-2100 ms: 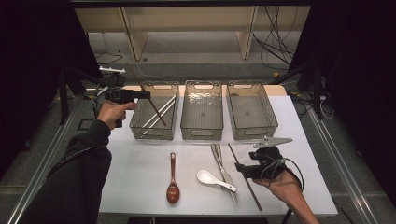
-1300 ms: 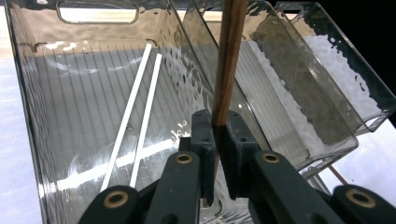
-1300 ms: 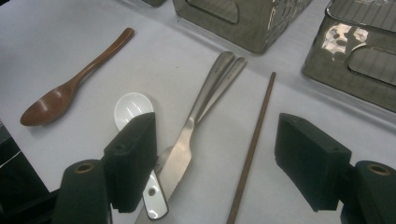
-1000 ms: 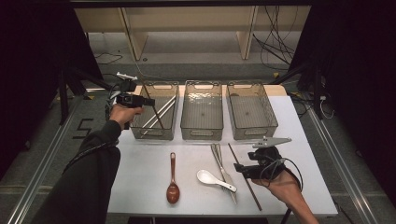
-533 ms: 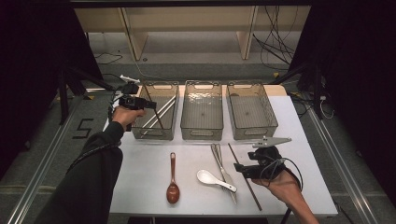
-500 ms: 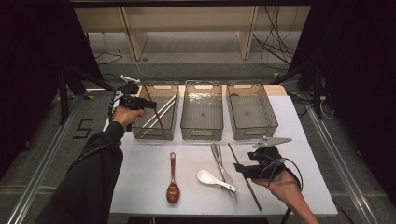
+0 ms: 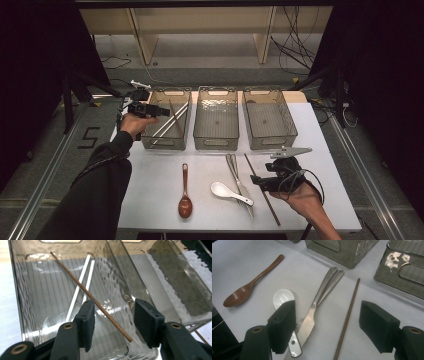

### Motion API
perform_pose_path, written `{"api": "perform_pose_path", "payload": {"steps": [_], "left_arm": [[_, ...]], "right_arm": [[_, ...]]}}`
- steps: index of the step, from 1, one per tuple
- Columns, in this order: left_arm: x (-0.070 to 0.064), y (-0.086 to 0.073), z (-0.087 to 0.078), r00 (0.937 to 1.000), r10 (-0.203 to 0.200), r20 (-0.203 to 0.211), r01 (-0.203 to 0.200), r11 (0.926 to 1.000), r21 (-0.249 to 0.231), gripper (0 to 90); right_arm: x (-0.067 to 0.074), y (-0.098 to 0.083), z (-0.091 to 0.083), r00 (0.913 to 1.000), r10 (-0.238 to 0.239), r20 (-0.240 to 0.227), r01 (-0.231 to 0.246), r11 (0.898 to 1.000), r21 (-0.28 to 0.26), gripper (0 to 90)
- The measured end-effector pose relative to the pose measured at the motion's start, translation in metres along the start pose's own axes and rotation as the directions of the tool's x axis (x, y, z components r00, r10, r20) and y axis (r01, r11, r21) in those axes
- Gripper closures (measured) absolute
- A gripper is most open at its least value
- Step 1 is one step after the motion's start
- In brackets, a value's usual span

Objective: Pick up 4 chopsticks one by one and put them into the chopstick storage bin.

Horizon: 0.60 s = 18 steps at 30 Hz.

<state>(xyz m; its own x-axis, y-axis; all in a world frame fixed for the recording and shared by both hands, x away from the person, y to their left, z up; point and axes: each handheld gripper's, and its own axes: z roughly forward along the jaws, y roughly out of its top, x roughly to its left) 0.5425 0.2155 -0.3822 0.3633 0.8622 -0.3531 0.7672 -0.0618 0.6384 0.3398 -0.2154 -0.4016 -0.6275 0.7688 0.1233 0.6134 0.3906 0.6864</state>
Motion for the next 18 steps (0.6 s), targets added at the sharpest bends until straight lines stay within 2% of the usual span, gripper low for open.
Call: {"api": "perform_pose_path", "payload": {"steps": [5, 11, 14, 18], "left_arm": [[-0.008, -0.01, -0.014, 0.9981, 0.02, 0.057, -0.017, 0.9981, -0.058, 40.3], [-0.02, -0.03, -0.03, 0.9892, 0.05, 0.138, -0.037, 0.995, -0.092, 29.2], [-0.028, -0.043, -0.038, 0.9843, 0.093, 0.15, -0.078, 0.9912, -0.107, 25.8], [-0.035, -0.057, -0.047, 0.9786, 0.123, 0.165, -0.102, 0.9861, -0.131, 22.3]], "right_arm": [[0.0, 0.0, 0.0, 1.0, -0.001, 0.001, 0.001, 1.0, 0.001, 30.7], [0.0, 0.0, 0.001, 1.0, 0.004, 0.007, -0.004, 1.0, 0.013, 30.7], [-0.001, 0.0, 0.002, 0.9999, 0.008, 0.013, -0.008, 1.0, 0.021, 30.7], [-0.001, -0.001, 0.003, 0.9996, 0.012, 0.024, -0.013, 0.999, 0.042, 30.8]]}}
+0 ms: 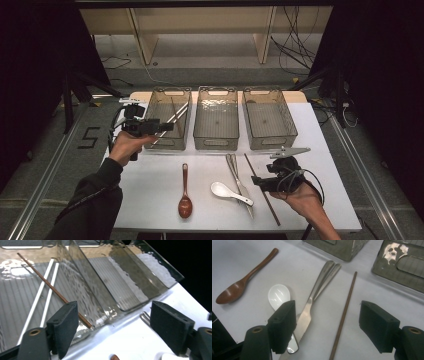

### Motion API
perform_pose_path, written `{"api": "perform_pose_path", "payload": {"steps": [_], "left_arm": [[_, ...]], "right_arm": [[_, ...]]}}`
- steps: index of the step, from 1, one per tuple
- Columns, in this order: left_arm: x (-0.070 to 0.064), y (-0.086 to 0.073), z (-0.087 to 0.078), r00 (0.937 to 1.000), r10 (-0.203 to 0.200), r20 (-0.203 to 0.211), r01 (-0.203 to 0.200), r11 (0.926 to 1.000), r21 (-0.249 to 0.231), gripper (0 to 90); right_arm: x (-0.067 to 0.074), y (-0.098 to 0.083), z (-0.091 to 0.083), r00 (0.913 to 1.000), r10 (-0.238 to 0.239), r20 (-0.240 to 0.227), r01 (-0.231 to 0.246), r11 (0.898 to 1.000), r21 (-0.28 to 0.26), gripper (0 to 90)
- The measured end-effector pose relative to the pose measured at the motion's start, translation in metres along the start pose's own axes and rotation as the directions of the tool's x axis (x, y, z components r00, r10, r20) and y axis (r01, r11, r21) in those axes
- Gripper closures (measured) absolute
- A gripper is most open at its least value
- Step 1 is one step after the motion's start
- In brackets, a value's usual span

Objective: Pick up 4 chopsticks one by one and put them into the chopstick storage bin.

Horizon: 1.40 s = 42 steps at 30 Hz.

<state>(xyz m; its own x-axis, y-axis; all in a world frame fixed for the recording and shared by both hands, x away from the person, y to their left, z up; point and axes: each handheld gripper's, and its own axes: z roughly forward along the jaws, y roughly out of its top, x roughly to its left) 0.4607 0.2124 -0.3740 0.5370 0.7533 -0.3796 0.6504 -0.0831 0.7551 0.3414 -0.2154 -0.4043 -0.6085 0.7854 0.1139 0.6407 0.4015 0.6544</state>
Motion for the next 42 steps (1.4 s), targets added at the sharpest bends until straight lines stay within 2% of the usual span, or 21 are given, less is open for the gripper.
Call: {"api": "perform_pose_path", "payload": {"steps": [2, 4, 7, 13, 18, 21, 29, 35, 38, 42], "left_arm": [[-0.005, -0.005, -0.004, 0.9999, 0.009, 0.008, -0.009, 0.9999, -0.009, 21.3], [-0.011, -0.01, -0.007, 0.9991, 0.039, 0.012, -0.039, 0.9992, -0.01, 19.8], [-0.021, -0.022, -0.011, 0.997, 0.075, 0.016, -0.075, 0.9964, -0.039, 19.0], [-0.036, -0.046, -0.014, 0.9917, 0.119, 0.048, -0.119, 0.9928, -0.013, 16.6], [-0.042, -0.057, -0.017, 0.9889, 0.138, 0.054, -0.137, 0.9903, -0.026, 16.6], [-0.043, -0.061, -0.019, 0.9879, 0.149, 0.041, -0.148, 0.9885, -0.027, 16.1], [-0.045, -0.077, -0.024, 0.9905, 0.135, 0.028, -0.133, 0.9897, -0.053, 15.9], [-0.049, -0.086, -0.024, 0.9878, 0.152, 0.031, -0.151, 0.9877, -0.04, 15.8], [-0.053, -0.089, -0.025, 0.9834, 0.179, 0.031, -0.178, 0.9835, -0.032, 15.8], [-0.053, -0.091, -0.027, 0.9821, 0.184, 0.038, -0.183, 0.9825, -0.036, 15.6]], "right_arm": [[0.0, 0.0, 0.001, 1.0, 0.004, 0.006, -0.004, 1.0, 0.013, 30.9], [-0.001, 0.0, 0.003, 0.9999, 0.004, 0.014, -0.004, 1.0, 0.029, 31.3], [-0.003, -0.001, 0.007, 0.9996, 0.008, 0.027, -0.01, 0.998, 0.064, 31.5], [-0.004, -0.005, 0.013, 0.9983, -0.011, 0.057, 0.002, 0.989, 0.15, 32.7], [-0.006, -0.005, 0.016, 0.9975, -0.017, 0.068, 0.004, 0.981, 0.192, 35.7], [-0.006, -0.007, 0.02, 0.9971, -0.018, 0.074, 0.0, 0.972, 0.237, 38.1], [-0.003, -0.01, 0.03, 0.9963, -0.053, 0.068, 0.025, 0.934, 0.356, 46.7], [-0.003, -0.014, 0.038, 0.9961, -0.066, 0.059, 0.036, 0.909, 0.415, 52.5], [-0.004, -0.014, 0.042, 0.9964, -0.064, 0.056, 0.034, 0.9, 0.435, 55.6], [-0.004, -0.015, 0.045, 0.9956, -0.076, 0.056, 0.041, 0.887, 0.46, 60.0]]}}
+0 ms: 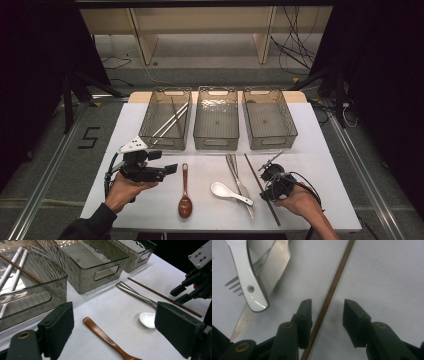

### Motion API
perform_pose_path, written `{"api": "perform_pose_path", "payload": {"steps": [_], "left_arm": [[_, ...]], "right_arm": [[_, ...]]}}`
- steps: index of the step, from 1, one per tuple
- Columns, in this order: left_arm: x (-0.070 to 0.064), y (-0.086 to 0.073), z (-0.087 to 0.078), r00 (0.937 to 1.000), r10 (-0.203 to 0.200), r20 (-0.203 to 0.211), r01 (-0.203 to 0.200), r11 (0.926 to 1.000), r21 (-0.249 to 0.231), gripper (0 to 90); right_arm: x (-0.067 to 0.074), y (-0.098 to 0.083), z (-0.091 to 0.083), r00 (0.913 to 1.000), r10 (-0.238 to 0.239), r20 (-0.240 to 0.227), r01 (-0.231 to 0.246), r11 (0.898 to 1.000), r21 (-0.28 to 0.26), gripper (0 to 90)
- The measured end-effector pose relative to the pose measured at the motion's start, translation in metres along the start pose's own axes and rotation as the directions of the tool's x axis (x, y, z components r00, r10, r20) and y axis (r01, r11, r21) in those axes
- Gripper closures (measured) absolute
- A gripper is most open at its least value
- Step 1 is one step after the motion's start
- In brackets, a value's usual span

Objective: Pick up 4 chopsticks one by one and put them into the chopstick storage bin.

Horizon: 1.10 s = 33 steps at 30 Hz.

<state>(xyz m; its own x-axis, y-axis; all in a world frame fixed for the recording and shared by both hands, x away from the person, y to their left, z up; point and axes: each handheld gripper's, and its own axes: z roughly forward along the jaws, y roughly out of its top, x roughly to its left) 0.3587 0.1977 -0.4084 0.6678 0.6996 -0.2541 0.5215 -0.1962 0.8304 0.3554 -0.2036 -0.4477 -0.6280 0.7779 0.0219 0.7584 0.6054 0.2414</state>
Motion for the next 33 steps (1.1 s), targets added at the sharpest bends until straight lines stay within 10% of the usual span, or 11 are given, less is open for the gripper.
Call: {"api": "perform_pose_path", "payload": {"steps": [20, 33], "left_arm": [[-0.002, -0.003, -0.005, 0.9998, 0.005, -0.017, -0.005, 1.0, -0.003, 15.6], [-0.002, -0.003, -0.005, 0.9998, 0.004, -0.019, -0.004, 1.0, -0.004, 15.6]], "right_arm": [[0.001, 0.003, 0.008, 0.9978, -0.061, 0.027, 0.058, 0.995, 0.082, 79.8], [-0.013, -0.002, 0.005, 0.9993, -0.015, 0.034, 0.012, 0.997, 0.08, 85.6]]}}
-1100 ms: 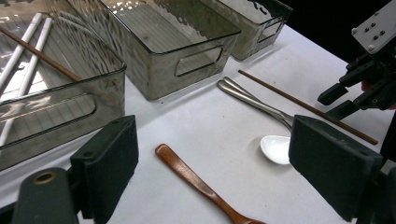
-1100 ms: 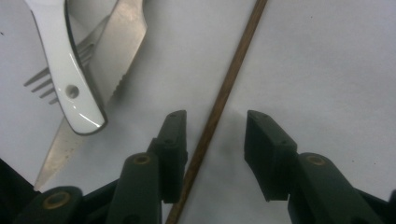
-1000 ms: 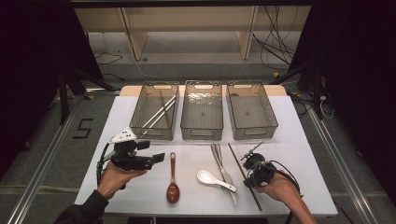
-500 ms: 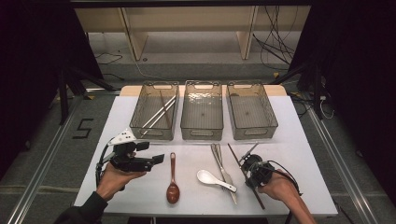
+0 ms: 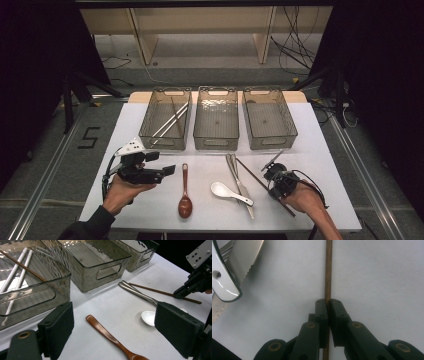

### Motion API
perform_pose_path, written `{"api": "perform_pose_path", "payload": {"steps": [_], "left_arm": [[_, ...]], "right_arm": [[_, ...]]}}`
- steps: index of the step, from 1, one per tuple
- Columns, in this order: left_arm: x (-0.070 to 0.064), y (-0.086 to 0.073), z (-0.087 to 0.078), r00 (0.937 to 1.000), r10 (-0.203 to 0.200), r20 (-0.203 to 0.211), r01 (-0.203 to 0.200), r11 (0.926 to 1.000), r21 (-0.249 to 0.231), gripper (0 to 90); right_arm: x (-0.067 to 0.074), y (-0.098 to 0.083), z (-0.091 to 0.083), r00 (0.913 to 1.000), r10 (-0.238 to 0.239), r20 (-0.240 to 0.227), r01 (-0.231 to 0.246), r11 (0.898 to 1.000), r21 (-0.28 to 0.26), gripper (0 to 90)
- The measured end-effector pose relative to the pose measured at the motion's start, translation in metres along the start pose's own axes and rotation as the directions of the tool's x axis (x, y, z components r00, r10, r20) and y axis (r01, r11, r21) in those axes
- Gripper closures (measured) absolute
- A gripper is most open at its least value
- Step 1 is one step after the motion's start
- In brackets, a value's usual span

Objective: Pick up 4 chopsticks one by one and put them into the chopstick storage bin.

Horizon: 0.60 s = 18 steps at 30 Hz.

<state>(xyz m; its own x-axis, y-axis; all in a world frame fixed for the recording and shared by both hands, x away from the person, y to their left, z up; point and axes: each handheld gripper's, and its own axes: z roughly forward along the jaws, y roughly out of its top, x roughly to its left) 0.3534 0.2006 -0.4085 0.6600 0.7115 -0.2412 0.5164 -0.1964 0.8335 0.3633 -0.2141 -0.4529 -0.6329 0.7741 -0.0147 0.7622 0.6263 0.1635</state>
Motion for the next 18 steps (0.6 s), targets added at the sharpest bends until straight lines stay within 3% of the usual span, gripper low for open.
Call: {"api": "perform_pose_path", "payload": {"steps": [4, 11, 15, 18], "left_arm": [[0.0, 0.0, 0.0, 1.0, -0.001, -0.001, 0.001, 1.0, -0.001, 15.7], [0.002, -0.001, 0.001, 0.9999, -0.012, -0.007, 0.012, 0.9999, 0.001, 15.7], [0.001, 0.0, 0.001, 0.9999, -0.014, -0.002, 0.014, 0.9998, -0.011, 15.8], [0.001, 0.001, 0.002, 0.9999, -0.013, 0.005, 0.013, 0.9998, -0.015, 15.8]], "right_arm": [[0.001, 0.0, -0.003, 0.9998, -0.006, 0.017, 0.006, 1.0, -0.011, 85.7], [-0.002, -0.001, -0.018, 0.9999, 0.004, 0.016, -0.002, 0.994, -0.109, 85.8], [0.0, 0.001, -0.026, 0.9999, 0.002, 0.015, 0.0, 0.983, -0.185, 85.7], [0.004, 0.003, -0.033, 1.0, -0.003, 0.005, 0.004, 0.967, -0.255, 85.7]]}}
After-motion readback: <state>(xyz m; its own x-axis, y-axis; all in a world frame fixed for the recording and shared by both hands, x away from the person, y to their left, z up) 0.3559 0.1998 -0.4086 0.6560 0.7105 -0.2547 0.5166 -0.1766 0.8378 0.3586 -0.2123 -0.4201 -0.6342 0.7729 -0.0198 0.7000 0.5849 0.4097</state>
